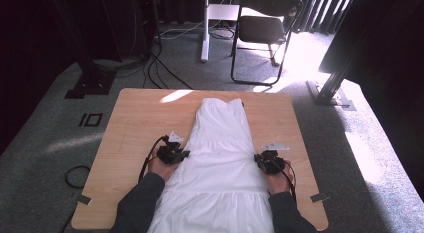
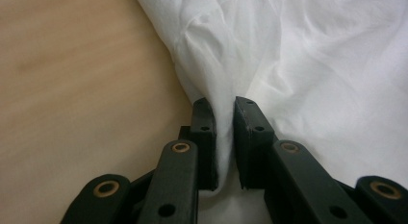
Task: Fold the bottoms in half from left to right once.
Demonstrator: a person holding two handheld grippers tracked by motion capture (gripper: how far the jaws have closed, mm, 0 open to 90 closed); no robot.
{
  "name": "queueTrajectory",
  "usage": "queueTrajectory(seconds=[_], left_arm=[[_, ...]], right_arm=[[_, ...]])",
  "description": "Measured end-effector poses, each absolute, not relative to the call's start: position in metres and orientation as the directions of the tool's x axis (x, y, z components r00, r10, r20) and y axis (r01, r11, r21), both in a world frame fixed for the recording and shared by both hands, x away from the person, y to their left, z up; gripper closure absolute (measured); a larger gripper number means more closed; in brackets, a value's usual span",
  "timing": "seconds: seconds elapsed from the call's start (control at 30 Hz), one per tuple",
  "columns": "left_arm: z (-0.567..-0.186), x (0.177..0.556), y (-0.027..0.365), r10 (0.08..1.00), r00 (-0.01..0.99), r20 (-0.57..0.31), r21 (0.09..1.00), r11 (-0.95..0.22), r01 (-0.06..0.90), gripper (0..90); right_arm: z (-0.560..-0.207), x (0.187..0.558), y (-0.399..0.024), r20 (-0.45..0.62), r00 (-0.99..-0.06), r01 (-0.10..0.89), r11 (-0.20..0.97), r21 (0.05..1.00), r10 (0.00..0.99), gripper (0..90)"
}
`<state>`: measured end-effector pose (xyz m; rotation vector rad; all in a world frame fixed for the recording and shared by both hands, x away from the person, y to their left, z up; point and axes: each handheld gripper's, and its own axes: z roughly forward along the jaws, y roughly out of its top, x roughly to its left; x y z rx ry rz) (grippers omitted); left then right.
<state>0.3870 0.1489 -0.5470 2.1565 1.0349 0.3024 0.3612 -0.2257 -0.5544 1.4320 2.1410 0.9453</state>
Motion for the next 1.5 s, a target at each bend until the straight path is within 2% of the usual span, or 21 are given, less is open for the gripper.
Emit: queueTrajectory(seconds=[0.27,0.43,0.47,0.53,0.57,0.67,0.77,0.83,0.9,0.97,1.07,1.13,1.17,1.23,1.3,1.37,1.43,1.47,1.5], left_arm=[[-0.549,0.325,0.164,0.717,0.690,-0.097,0.694,-0.449,0.563,79.4],[-0.549,0.304,0.165,0.695,0.714,-0.079,0.688,-0.480,0.544,79.1],[-0.550,0.302,0.166,0.694,0.716,-0.077,0.694,-0.478,0.538,79.0],[-0.550,0.303,0.166,0.692,0.717,-0.084,0.697,-0.474,0.538,78.8],[-0.550,0.303,0.166,0.690,0.719,-0.082,0.696,-0.476,0.537,78.4],[-0.550,0.304,0.165,0.689,0.721,-0.073,0.699,-0.481,0.529,77.9],[-0.551,0.305,0.166,0.689,0.721,-0.077,0.706,-0.473,0.527,77.5],[-0.552,0.305,0.166,0.690,0.720,-0.076,0.710,-0.469,0.525,77.2],[-0.552,0.306,0.165,0.691,0.719,-0.075,0.713,-0.467,0.523,77.0],[-0.553,0.305,0.165,0.693,0.717,-0.074,0.718,-0.462,0.520,76.7],[-0.553,0.306,0.166,0.691,0.719,-0.076,0.720,-0.461,0.518,76.6],[-0.553,0.305,0.166,0.692,0.718,-0.075,0.721,-0.460,0.518,76.5],[-0.553,0.305,0.166,0.692,0.718,-0.075,0.720,-0.460,0.519,76.6],[-0.553,0.305,0.166,0.692,0.718,-0.074,0.719,-0.461,0.519,76.5],[-0.553,0.305,0.166,0.694,0.716,-0.074,0.720,-0.460,0.520,76.5],[-0.553,0.305,0.165,0.697,0.713,-0.077,0.719,-0.457,0.524,76.3],[-0.553,0.305,0.164,0.696,0.715,-0.069,0.717,-0.463,0.520,75.9],[-0.553,0.304,0.164,0.696,0.715,-0.067,0.717,-0.465,0.519,75.1],[-0.553,0.304,0.163,0.696,0.715,-0.064,0.717,-0.467,0.518,75.0]], right_arm=[[-0.555,0.305,-0.227,0.067,-0.466,0.642,0.285,0.712,0.882,86.1],[-0.556,0.277,-0.228,0.094,-0.474,0.649,0.275,0.709,0.876,85.7],[-0.555,0.274,-0.228,0.095,-0.483,0.650,0.285,0.704,0.870,83.6],[-0.552,0.274,-0.229,0.091,-0.491,0.637,0.286,0.716,0.867,72.7],[-0.549,0.277,-0.231,0.097,-0.489,0.623,0.269,0.734,0.867,66.0],[-0.534,0.297,-0.233,0.108,-0.464,0.584,0.212,0.784,0.879,58.1],[-0.520,0.330,-0.226,0.126,-0.459,0.569,0.182,0.802,0.880,58.2],[-0.514,0.359,-0.213,0.137,-0.491,0.562,0.193,0.804,0.860,59.2],[-0.513,0.381,-0.203,0.164,-0.512,0.574,0.194,0.795,0.843,58.0],[-0.516,0.404,-0.192,0.205,-0.529,0.601,0.192,0.776,0.824,52.6],[-0.527,0.432,-0.181,0.261,-0.494,0.671,0.172,0.722,0.829,47.6],[-0.534,0.441,-0.177,0.338,-0.487,0.713,0.143,0.687,0.806,57.5],[-0.535,0.442,-0.176,0.369,-0.492,0.723,0.134,0.678,0.789,68.6],[-0.528,0.436,-0.172,0.314,-0.505,0.697,0.165,0.698,0.804,87.1],[-0.509,0.425,-0.174,0.236,-0.525,0.608,0.166,0.776,0.818,88.9],[-0.485,0.412,-0.182,0.143,-0.485,0.512,0.148,0.846,0.863,89.2],[-0.480,0.408,-0.185,0.111,-0.471,0.484,0.151,0.862,0.875,89.2],[-0.478,0.404,-0.191,0.029,-0.449,0.456,0.201,0.867,0.893,89.1],[-0.483,0.405,-0.193,0.004,-0.440,0.475,0.229,0.850,0.898,88.9]])
